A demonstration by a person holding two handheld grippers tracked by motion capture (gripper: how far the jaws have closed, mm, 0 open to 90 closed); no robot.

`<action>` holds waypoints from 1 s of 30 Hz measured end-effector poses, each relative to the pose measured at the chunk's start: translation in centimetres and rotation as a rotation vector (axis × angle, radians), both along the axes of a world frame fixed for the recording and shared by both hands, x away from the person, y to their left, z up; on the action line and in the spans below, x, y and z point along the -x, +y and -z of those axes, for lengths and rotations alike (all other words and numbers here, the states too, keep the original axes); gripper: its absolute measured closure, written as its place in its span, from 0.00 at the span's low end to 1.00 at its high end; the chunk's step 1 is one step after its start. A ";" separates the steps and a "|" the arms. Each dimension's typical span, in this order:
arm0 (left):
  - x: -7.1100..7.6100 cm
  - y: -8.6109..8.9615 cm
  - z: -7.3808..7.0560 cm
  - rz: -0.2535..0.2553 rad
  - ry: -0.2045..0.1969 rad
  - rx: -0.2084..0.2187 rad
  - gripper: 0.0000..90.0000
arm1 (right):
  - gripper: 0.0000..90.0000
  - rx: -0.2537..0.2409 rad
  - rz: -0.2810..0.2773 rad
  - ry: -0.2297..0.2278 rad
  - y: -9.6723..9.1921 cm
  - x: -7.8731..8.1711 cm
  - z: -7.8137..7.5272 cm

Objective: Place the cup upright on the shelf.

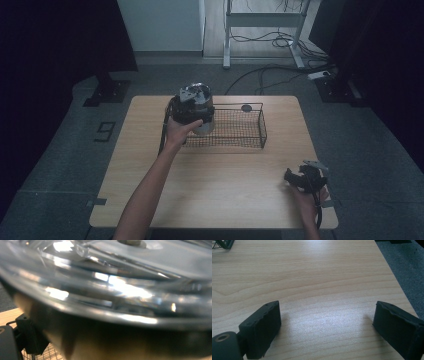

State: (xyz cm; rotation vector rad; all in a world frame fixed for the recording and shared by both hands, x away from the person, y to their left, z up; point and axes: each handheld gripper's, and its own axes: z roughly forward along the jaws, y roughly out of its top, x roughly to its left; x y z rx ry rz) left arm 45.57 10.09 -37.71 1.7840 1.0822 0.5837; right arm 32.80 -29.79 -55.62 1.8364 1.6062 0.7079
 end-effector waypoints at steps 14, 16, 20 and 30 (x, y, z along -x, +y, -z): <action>-1.8 -0.8 1.4 -0.012 0.034 -0.001 0.04 | 0.09 0.001 -0.001 0.000 0.0 0.0 0.0; -2.0 -0.9 1.5 -0.007 0.035 -0.003 0.04 | 0.09 0.001 0.000 0.000 0.0 0.0 0.0; -2.5 -1.4 1.7 -0.013 0.033 -0.012 0.04 | 0.09 0.001 -0.001 0.000 0.0 0.0 0.0; -3.7 -2.0 3.0 -0.024 0.045 -0.030 0.04 | 0.09 0.000 0.000 0.000 0.0 0.0 0.0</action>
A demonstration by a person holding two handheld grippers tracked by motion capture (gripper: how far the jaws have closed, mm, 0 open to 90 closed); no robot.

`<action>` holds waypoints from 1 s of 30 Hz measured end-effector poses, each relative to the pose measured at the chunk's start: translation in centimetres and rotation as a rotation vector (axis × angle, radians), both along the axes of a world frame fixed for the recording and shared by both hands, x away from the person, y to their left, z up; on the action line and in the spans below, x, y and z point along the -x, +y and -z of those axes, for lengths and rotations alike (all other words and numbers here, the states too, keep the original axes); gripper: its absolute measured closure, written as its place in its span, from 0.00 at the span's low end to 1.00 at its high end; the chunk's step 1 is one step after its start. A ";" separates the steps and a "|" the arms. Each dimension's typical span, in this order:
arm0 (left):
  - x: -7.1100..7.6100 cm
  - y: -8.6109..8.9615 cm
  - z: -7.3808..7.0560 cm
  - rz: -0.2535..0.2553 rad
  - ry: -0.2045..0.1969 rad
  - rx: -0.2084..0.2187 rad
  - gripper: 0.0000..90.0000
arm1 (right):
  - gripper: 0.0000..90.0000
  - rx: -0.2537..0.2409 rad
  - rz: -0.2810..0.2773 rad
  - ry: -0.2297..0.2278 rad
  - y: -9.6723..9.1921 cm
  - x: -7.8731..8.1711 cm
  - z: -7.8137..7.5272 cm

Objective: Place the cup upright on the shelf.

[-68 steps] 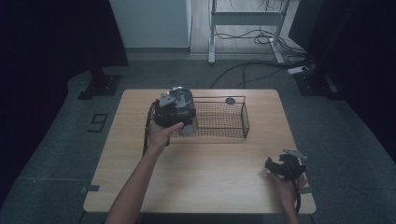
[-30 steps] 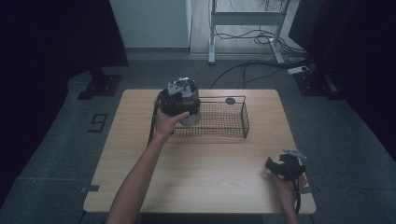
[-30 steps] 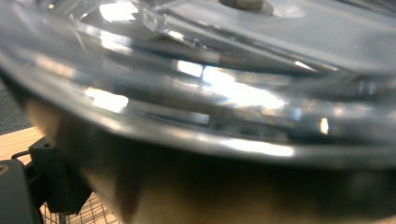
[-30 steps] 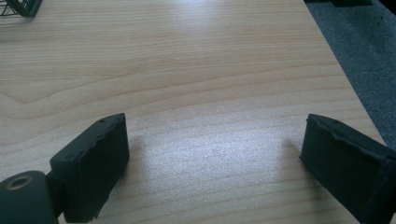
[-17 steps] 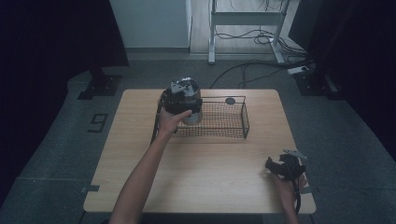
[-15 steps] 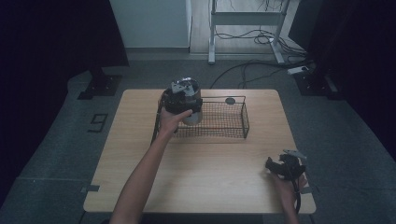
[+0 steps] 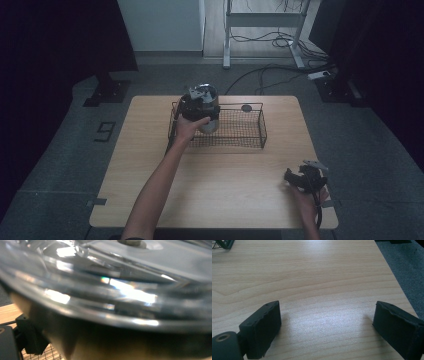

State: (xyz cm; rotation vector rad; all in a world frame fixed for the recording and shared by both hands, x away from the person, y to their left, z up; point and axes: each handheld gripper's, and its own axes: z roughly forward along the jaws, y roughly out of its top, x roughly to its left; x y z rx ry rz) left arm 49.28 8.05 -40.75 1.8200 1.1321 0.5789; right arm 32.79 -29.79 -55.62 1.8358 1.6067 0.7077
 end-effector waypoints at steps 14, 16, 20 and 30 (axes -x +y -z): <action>-1.0 -0.6 3.1 -0.004 0.046 -0.010 0.04 | 0.09 0.000 0.000 0.000 0.0 0.0 0.0; -1.2 -0.6 3.5 -0.004 0.055 -0.014 0.04 | 0.09 0.000 0.000 0.000 0.0 0.0 0.0; -1.4 -0.9 4.2 -0.007 0.065 -0.017 0.04 | 0.09 0.000 0.000 0.000 0.0 0.0 0.0; -1.8 -1.3 6.1 -0.015 0.090 -0.034 0.04 | 0.09 0.000 -0.001 -0.001 0.0 0.0 0.0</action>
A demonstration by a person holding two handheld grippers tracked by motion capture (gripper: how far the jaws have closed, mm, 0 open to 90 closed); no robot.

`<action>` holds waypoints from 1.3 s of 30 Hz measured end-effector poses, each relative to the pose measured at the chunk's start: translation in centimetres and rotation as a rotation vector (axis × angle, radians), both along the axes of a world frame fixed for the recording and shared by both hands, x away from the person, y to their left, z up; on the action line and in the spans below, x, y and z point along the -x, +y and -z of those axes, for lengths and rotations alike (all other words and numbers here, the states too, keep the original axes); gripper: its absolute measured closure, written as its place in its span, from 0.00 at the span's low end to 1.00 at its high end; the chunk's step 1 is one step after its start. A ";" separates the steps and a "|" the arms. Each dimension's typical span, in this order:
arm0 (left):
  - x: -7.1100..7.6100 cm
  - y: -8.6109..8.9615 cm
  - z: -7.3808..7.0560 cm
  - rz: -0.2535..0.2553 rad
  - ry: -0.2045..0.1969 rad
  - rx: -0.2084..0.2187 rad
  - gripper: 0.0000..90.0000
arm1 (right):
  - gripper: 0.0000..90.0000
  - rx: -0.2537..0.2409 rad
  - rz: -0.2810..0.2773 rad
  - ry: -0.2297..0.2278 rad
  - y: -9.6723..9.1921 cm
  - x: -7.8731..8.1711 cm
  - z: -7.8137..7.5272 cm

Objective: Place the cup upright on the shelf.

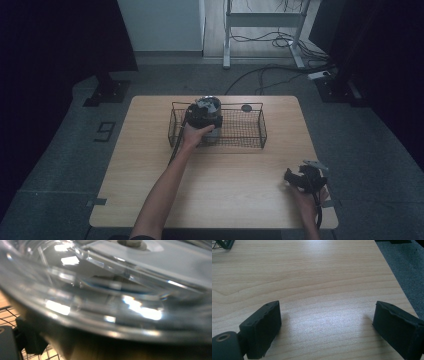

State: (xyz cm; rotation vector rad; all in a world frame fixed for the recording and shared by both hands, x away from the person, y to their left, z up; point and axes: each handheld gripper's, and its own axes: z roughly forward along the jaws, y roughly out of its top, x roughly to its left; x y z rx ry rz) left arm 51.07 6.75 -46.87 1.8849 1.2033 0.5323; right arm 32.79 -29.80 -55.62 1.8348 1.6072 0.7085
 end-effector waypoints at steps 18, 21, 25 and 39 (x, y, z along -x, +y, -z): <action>0.8 0.0 1.0 0.030 -0.027 -0.031 0.04 | 0.09 0.001 0.000 0.000 0.0 0.0 0.0; 0.9 0.1 1.0 0.033 -0.027 -0.032 0.04 | 0.09 0.001 0.000 0.000 0.0 0.0 0.0; 0.8 0.2 1.0 0.035 -0.026 -0.029 0.04 | 0.09 0.001 0.001 0.000 0.0 0.0 0.0; 2.6 1.5 -1.2 0.052 -0.115 0.000 0.00 | 0.09 -0.001 0.000 0.000 0.0 0.0 0.0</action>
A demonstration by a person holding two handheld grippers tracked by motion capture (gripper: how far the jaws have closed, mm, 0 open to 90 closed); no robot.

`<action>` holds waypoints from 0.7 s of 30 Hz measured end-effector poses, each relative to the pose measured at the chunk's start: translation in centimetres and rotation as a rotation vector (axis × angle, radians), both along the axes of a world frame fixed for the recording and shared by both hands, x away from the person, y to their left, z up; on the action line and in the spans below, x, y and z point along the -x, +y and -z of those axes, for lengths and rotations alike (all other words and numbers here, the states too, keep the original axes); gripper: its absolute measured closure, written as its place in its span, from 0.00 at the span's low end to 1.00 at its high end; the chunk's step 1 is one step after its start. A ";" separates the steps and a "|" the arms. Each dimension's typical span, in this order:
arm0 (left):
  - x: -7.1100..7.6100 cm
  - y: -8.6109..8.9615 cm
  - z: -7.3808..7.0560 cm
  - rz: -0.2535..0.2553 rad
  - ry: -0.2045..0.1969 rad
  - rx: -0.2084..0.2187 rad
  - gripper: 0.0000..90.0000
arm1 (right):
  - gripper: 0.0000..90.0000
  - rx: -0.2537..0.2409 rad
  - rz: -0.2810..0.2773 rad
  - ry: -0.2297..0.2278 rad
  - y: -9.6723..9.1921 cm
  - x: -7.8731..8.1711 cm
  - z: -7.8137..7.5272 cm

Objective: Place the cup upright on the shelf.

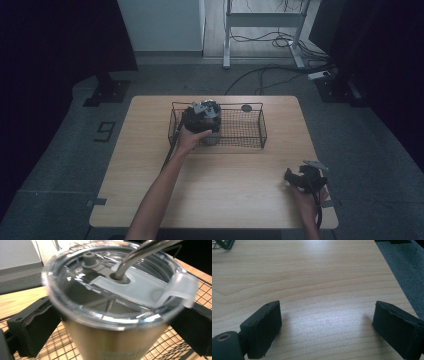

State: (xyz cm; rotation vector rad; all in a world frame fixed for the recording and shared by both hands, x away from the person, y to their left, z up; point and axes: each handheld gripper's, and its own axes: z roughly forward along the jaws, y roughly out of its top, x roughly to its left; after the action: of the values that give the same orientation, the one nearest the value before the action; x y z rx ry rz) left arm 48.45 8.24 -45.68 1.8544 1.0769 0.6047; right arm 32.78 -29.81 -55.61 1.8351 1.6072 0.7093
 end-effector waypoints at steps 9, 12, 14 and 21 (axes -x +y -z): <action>1.9 1.5 -0.5 0.011 -0.011 -0.021 0.00 | 0.09 0.001 0.001 0.001 0.0 0.0 0.0; 2.6 2.1 -0.3 0.011 -0.004 -0.003 0.00 | 0.09 0.001 0.001 0.001 0.0 0.0 0.0; 3.2 2.4 -0.3 0.015 0.001 0.002 0.01 | 0.09 0.001 0.000 0.001 0.0 0.0 0.0; 5.0 3.2 -0.7 0.023 -0.003 0.017 0.01 | 0.09 0.001 0.001 -0.001 0.0 0.0 0.0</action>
State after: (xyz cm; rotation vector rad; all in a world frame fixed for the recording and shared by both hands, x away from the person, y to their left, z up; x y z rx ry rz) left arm 43.46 11.42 -44.94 1.8489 1.0540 0.5830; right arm 32.83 -29.83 -55.61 1.8351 1.6052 0.7088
